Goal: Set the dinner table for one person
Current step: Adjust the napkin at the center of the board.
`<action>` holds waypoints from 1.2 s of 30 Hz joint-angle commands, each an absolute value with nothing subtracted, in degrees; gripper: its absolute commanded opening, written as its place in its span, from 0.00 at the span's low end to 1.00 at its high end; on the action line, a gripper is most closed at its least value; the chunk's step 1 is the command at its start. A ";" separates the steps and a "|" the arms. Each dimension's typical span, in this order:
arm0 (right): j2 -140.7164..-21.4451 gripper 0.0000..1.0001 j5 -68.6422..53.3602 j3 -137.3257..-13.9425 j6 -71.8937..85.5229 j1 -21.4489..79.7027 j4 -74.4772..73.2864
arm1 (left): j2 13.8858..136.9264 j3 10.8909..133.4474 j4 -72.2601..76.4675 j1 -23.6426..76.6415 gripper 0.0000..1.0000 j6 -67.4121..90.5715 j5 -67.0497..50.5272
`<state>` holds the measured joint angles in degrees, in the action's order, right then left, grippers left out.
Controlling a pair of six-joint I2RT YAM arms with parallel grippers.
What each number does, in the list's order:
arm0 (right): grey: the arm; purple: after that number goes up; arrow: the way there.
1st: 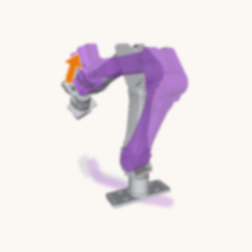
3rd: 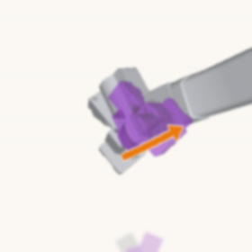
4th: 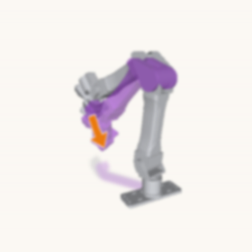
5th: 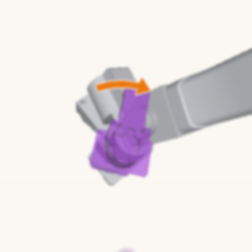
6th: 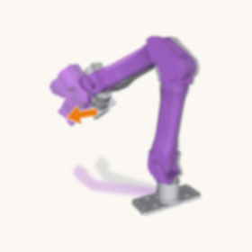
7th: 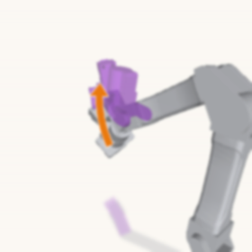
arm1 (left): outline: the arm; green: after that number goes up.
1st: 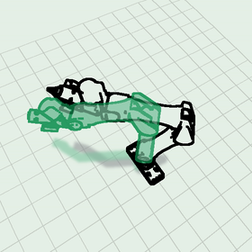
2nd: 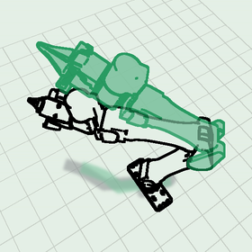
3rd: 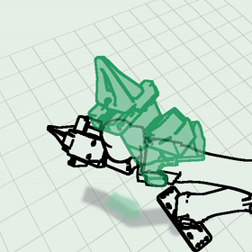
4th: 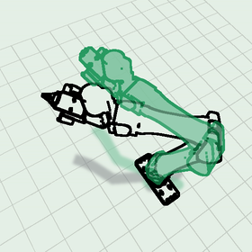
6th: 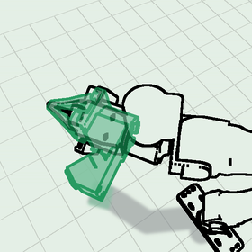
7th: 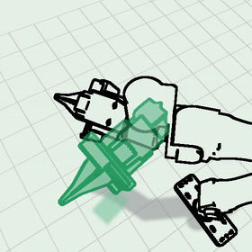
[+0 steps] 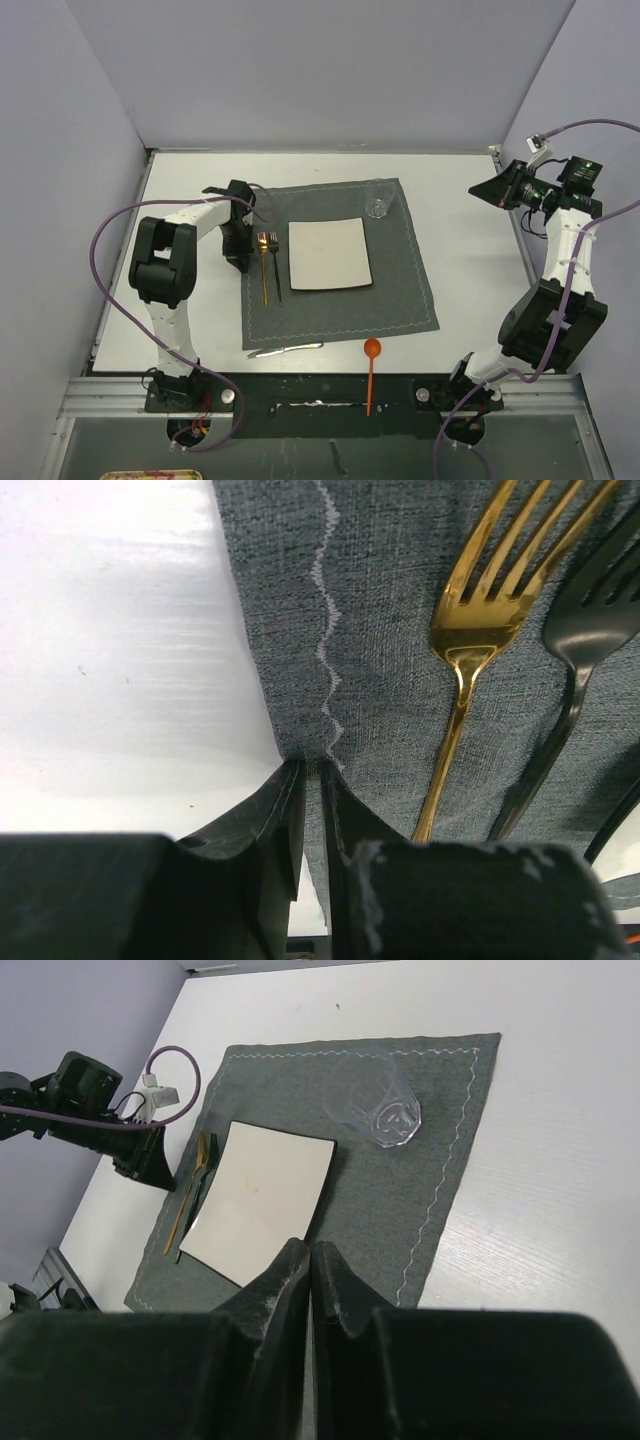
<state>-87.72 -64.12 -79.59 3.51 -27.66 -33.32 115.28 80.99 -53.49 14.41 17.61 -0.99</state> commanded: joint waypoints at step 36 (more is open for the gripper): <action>-87.09 0.04 -64.42 -81.47 2.15 -27.25 -34.28 | 119.97 81.88 -45.81 9.46 0.04 7.87 3.36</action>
